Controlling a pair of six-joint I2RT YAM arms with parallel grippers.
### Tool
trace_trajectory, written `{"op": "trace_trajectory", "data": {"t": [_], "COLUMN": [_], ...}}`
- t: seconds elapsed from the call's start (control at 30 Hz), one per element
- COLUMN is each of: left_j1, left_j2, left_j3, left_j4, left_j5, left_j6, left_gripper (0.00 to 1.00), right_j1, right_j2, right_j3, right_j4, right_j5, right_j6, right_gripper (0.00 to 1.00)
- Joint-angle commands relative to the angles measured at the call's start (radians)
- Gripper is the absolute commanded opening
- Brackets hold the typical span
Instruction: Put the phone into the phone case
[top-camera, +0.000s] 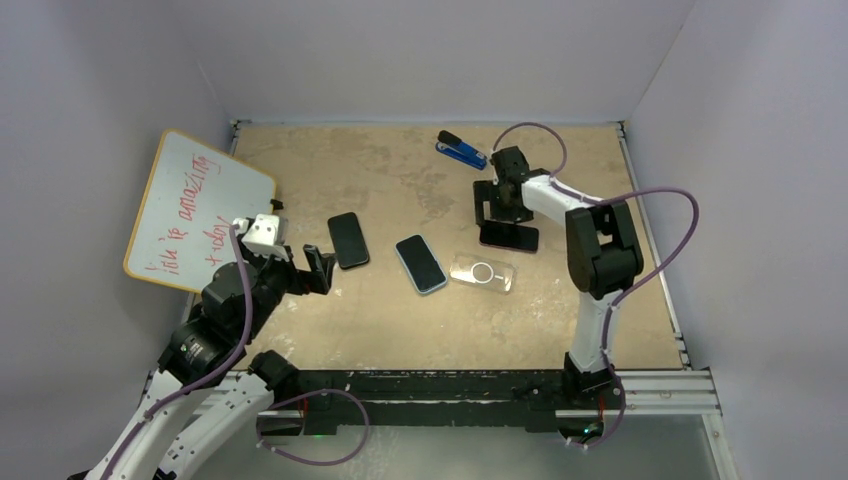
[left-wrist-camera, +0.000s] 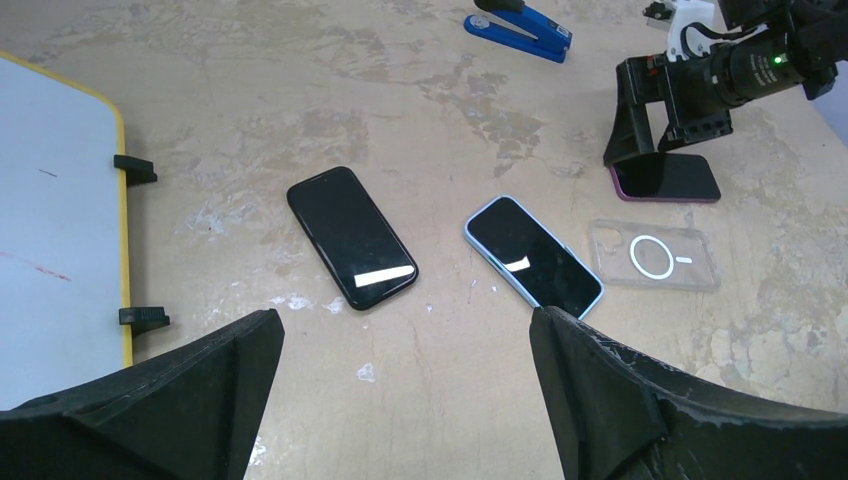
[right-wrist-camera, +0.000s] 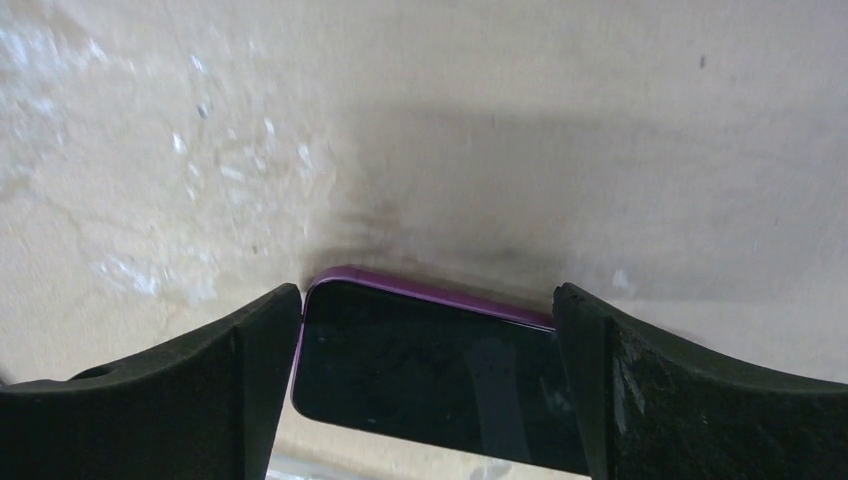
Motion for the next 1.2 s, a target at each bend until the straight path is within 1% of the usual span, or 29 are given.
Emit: {"op": "trace_trajectory", "data": {"t": [0.0, 0.23, 0.43, 0.6, 0.7, 0.8, 0.93, 1.0, 1.07, 1.17], "left_j1": [0.002, 0.002, 0.002, 0.002, 0.001, 0.003, 0.002, 0.002, 0.001, 0.001], "left_j2": [-0.007, -0.012, -0.01, -0.008, -0.009, -0.009, -0.011, -0.012, -0.014, -0.017], "left_j3": [-0.012, -0.014, -0.014, -0.014, -0.014, -0.013, -0.014, -0.015, -0.015, -0.015], "left_j4": [0.038, 0.041, 0.042, 0.044, 0.044, 0.044, 0.044, 0.044, 0.044, 0.044], "left_j5": [0.0, 0.006, 0.012, 0.017, 0.017, 0.017, 0.019, 0.02, 0.02, 0.021], "left_j6": [0.008, 0.007, 0.009, 0.009, 0.009, 0.009, 0.008, 0.008, 0.009, 0.009], "left_gripper": [1.0, 1.0, 1.0, 1.0, 1.0, 1.0, 1.0, 1.0, 1.0, 1.0], "right_j1": [0.002, 0.001, -0.004, -0.004, -0.004, -0.003, -0.003, -0.003, -0.003, -0.001], "right_j2": [-0.1, -0.177, -0.241, -0.301, -0.348, -0.385, -0.431, -0.455, -0.466, -0.473], "right_j3": [-0.058, -0.129, -0.203, -0.232, -0.278, -0.317, -0.358, -0.381, -0.399, -0.425], "right_j4": [-0.09, -0.141, -0.137, -0.149, -0.122, -0.113, -0.127, -0.123, -0.123, -0.107], "right_j5": [0.009, 0.016, -0.01, -0.054, -0.075, -0.089, -0.089, -0.114, -0.116, -0.111], "right_j6": [0.048, 0.075, 0.075, 0.079, 0.076, 0.076, 0.084, 0.085, 0.087, 0.123], "right_gripper": [0.95, 0.99, 0.99, 0.96, 0.9, 0.82, 0.68, 0.63, 0.57, 0.52]}}
